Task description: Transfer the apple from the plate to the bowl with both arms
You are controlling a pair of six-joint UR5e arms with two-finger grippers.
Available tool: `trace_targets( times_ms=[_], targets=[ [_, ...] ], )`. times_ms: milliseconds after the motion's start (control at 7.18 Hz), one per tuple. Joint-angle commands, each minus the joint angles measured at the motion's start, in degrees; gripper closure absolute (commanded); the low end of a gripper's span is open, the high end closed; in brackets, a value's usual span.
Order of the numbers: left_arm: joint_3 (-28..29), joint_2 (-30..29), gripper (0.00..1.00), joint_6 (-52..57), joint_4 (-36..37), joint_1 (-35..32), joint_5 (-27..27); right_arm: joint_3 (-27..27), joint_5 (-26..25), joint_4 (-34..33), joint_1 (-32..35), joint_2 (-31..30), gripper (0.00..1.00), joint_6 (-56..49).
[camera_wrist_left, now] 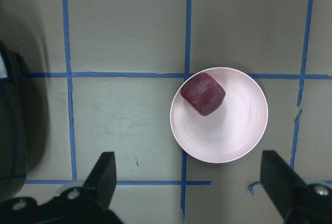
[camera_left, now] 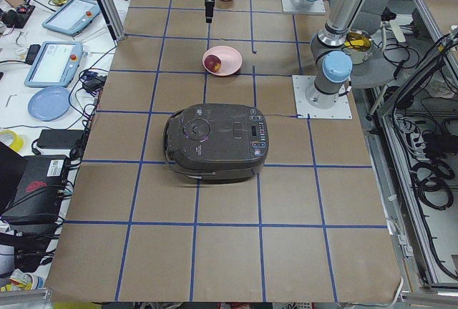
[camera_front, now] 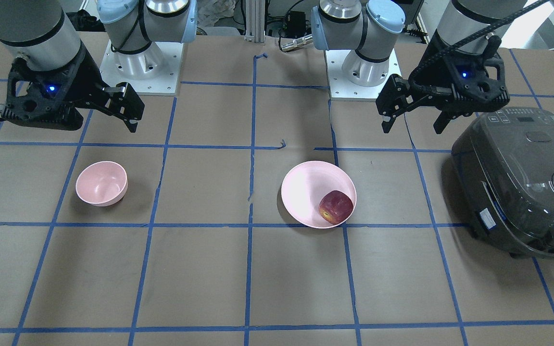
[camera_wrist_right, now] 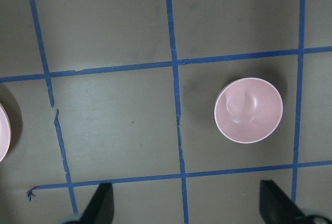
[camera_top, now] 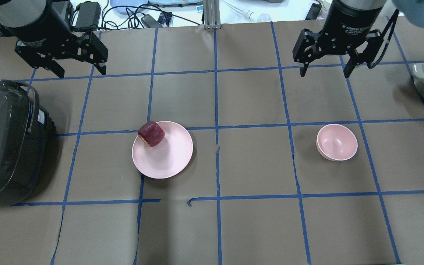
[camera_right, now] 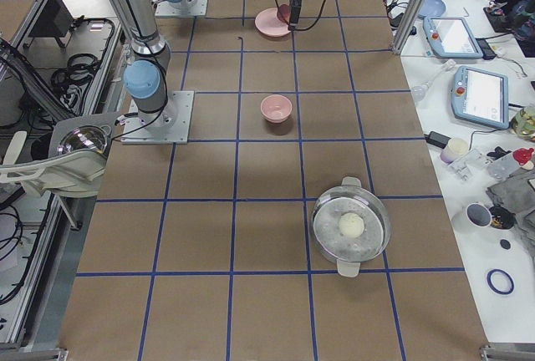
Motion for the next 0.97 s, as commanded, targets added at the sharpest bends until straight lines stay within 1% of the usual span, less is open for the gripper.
trace_targets(
  times_ms=[0,139,278,418,557,696,835],
  targets=[
    [-0.66,-0.57,0.00,-0.52,0.00,-0.05,-0.17,-0.02,-0.04,-0.05,0.01,0.03,0.00,-0.02],
    [-0.84,-1.88,0.00,-2.61,0.09,-0.05,-0.77,-0.02,0.05,-0.23,-0.25,0.03,0.00,-0.20],
    [-2.15,-2.85,0.00,-7.16,0.09,-0.13,-0.78,0.07,0.40,-0.23,-0.86,0.03,0.00,-1.33],
    [-5.38,-3.47,0.00,-15.12,2.70,-0.40,-0.87,0.07,0.40,-0.14,-1.48,0.12,0.00,-1.69],
    [-9.24,-4.78,0.00,-17.64,8.29,-0.49,-0.87,0.07,-0.12,-0.40,-2.61,0.21,0.00,-5.26],
    [-13.63,-6.27,0.00,-24.62,13.83,-0.66,-1.04,0.76,-0.04,-0.23,-8.11,1.42,0.00,-10.78],
    [-16.46,-8.03,0.00,-29.57,20.93,-1.62,-1.48,5.21,0.31,-2.58,-14.08,3.35,0.00,-15.97]
  ],
)
